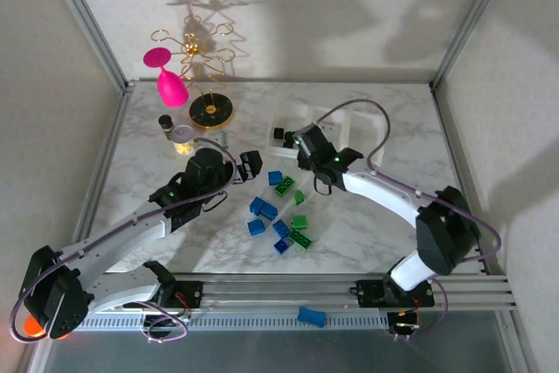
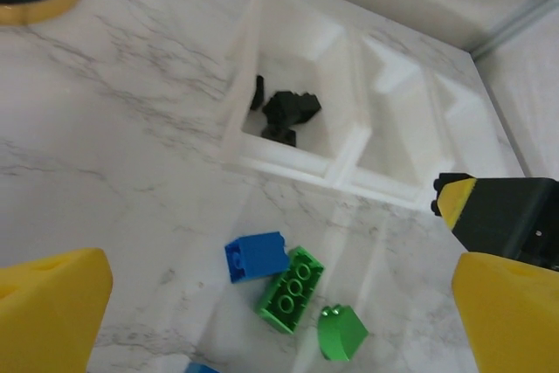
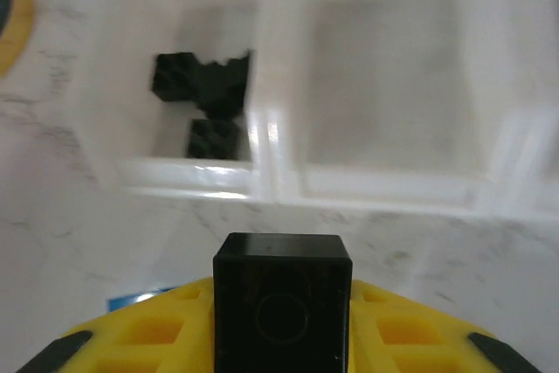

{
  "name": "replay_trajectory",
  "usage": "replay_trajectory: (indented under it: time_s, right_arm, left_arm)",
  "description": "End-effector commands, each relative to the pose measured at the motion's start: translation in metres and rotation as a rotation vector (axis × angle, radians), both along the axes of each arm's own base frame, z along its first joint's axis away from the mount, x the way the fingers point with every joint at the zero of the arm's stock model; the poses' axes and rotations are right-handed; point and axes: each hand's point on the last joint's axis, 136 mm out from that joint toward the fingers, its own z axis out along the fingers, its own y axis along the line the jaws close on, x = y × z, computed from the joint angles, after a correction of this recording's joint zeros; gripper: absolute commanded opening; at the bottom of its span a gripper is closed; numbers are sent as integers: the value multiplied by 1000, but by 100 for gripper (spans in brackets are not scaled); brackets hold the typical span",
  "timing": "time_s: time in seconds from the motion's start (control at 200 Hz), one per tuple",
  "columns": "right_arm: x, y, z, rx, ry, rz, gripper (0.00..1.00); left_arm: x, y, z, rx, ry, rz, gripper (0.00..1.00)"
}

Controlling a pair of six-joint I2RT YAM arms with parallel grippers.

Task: Sort the legos into containers by color
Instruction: Place the lego in the container.

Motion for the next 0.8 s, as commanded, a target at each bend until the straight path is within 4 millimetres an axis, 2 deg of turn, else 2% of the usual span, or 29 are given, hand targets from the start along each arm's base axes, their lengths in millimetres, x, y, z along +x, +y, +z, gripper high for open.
replay_trajectory:
  time_s: [0.0, 0.07, 0.22, 0.35, 0.456, 0.571, 0.591, 0.791]
  right_arm:
    - [29, 35, 22, 9, -95, 88, 34]
    - [42, 48, 23, 1, -121, 114, 35]
    - [74, 59, 18, -46, -145, 99, 36]
    - [97, 71, 1, -65, -137, 118, 36]
    - [115, 69, -16, -87, -110, 100, 37]
    - [124, 79, -30, -111, -110, 136, 37]
    - [133, 70, -32, -116, -106, 122, 37]
    - [151, 69, -50, -157, -94, 128, 42]
  left_arm:
    - [2, 23, 0, 9, 13, 75, 100]
    - [4, 28, 1, 21, 8, 90, 99]
    - [11, 40, -1, 13, 20, 137, 100]
    - [16, 45, -2, 2, 12, 161, 100]
    - [19, 48, -3, 4, 12, 178, 100]
    - [21, 50, -4, 8, 5, 186, 100]
    - [22, 50, -5, 10, 8, 187, 100]
    - [28, 50, -12, 19, 26, 184, 100]
